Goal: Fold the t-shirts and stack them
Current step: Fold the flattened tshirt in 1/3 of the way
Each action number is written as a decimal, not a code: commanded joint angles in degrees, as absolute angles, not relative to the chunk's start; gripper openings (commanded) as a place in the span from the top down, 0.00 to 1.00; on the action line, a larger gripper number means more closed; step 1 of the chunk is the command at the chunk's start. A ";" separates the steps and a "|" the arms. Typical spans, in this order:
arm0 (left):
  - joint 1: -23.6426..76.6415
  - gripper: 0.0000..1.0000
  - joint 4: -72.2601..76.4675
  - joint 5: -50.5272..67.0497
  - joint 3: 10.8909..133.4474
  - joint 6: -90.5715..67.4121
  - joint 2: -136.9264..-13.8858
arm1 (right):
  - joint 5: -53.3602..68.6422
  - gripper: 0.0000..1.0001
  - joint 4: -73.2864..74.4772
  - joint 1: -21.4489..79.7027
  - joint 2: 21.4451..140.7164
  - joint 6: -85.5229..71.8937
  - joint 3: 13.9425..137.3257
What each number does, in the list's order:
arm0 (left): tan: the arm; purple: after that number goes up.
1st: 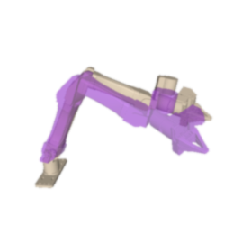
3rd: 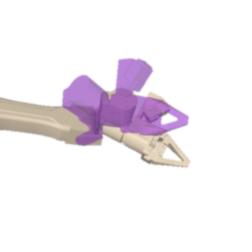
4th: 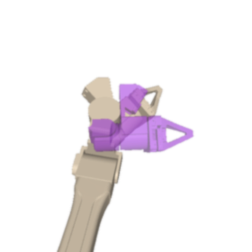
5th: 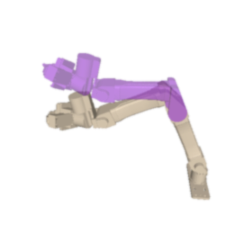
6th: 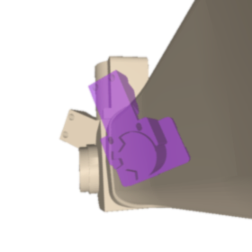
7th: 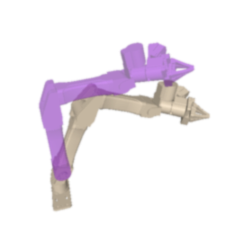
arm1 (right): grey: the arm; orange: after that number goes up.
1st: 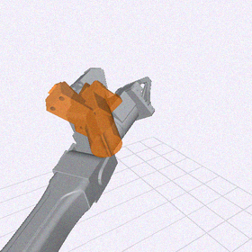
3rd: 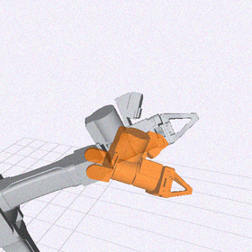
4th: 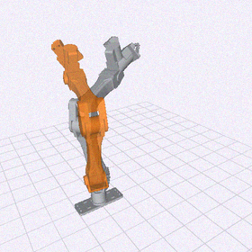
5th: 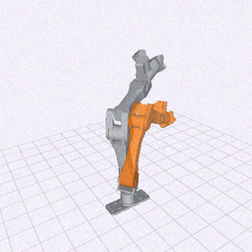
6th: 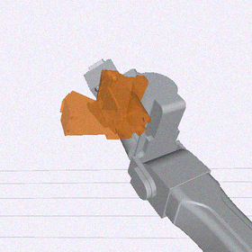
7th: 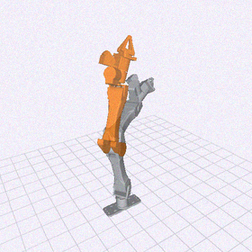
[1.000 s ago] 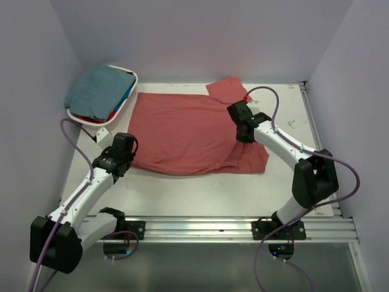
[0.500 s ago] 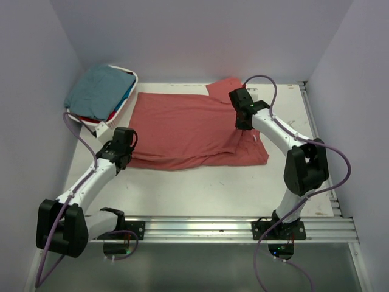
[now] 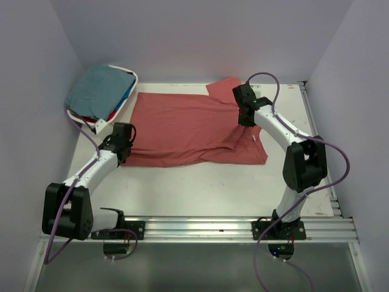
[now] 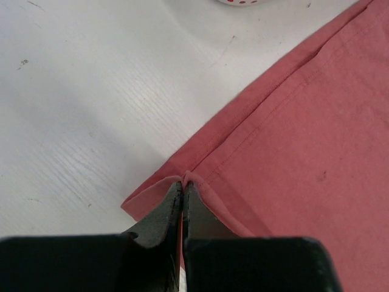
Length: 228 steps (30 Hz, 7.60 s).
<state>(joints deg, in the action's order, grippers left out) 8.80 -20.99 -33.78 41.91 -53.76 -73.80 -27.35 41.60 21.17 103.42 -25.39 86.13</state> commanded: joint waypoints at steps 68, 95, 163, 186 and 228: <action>4.75 0.28 -0.97 -3.00 34.64 -37.19 -72.42 | -14.95 1.00 31.73 15.03 96.59 -26.72 66.37; 5.36 0.74 -10.53 -5.97 37.88 -36.38 -89.65 | -25.40 1.00 46.05 11.34 110.30 -28.91 67.85; 12.92 0.11 -21.01 -10.55 43.33 -39.73 -64.07 | 4.04 1.00 31.29 16.08 98.35 -27.69 65.04; 12.92 0.12 -21.01 -10.37 42.54 -39.46 -63.63 | 4.75 0.60 31.99 16.08 99.23 -26.63 62.67; 12.83 0.12 -21.09 -10.28 41.84 -39.11 -63.02 | 6.68 1.00 29.27 16.08 99.85 -29.71 59.68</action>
<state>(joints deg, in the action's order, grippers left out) 12.78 -22.98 -9.43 42.28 -40.69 -64.25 6.79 29.19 15.81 100.47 -29.56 60.23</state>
